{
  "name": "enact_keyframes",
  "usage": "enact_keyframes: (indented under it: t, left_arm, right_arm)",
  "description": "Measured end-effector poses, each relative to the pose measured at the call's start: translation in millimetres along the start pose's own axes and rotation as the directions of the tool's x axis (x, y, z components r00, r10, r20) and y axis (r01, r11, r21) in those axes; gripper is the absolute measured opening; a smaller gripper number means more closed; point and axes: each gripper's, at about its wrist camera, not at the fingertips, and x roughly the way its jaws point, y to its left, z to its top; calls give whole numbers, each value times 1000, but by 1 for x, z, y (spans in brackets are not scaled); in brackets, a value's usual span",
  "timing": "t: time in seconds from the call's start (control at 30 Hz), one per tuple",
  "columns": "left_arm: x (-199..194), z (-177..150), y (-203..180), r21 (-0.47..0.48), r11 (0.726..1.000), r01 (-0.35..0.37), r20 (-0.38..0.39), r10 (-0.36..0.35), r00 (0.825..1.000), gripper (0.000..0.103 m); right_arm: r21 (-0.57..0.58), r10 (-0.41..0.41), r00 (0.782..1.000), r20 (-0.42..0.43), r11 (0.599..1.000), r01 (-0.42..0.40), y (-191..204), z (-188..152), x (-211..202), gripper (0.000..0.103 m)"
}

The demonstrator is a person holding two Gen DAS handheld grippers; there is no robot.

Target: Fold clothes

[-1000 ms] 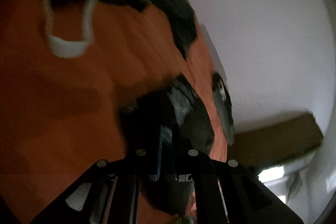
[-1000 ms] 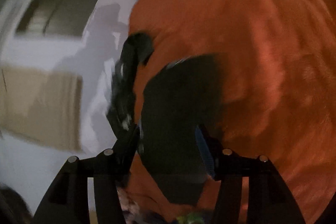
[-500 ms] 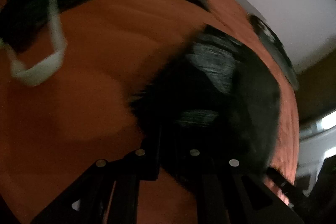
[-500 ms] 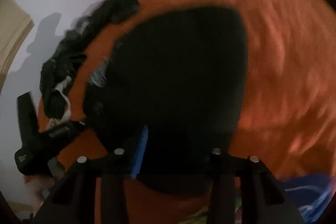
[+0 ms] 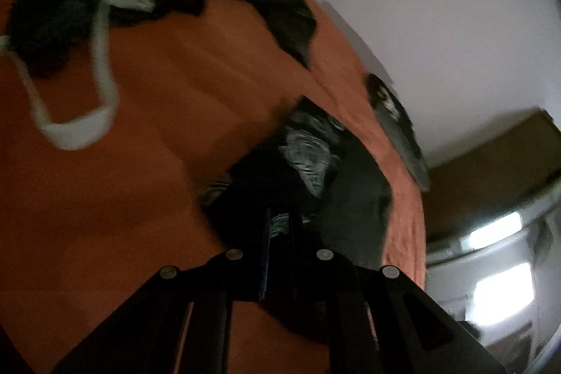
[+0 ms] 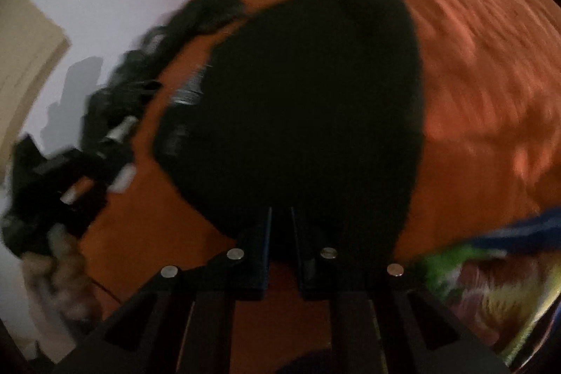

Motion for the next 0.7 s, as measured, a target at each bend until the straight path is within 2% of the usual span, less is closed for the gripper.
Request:
enact_keyframes:
  t: [0.07,0.13,0.23,0.33,0.4,0.47,0.53,0.63,0.7]
  left_arm:
    - [21,-7,-15,41,999,16,-68,-13,998,11]
    - [32,-16,-32,101,995,6,-82,2,997,11]
    - [40,-28,-53,178,984,22,-100,-4,995,11]
    - [46,-37,-73,259,965,30,-117,0,993,11]
    - [53,-46,-87,369,929,-15,-125,66,990,11]
    - [66,-52,-89,412,910,-53,-150,125,981,11]
    - [77,-54,-78,392,914,-104,-185,189,964,11]
    - [82,-53,-45,215,970,-109,-209,155,966,11]
    - [77,-47,-33,109,991,-82,-216,104,971,11]
  right_arm:
    - [44,49,999,2,998,-49,-14,-4,5,7]
    - [80,103,994,29,991,-105,-22,-4,3,7]
    - [48,162,982,97,985,-167,-21,-6,-9,7]
    - [14,185,970,154,982,-190,-18,-5,-21,8]
    - [4,197,963,186,980,-201,-19,-4,-26,8]
    - [34,216,962,170,974,-225,-27,-5,-22,9]
    - [68,205,965,161,974,-218,-33,-8,-13,9]
    - [105,178,973,150,975,-195,-39,-11,-2,9]
    - [95,147,980,136,982,-161,-39,-11,-3,9]
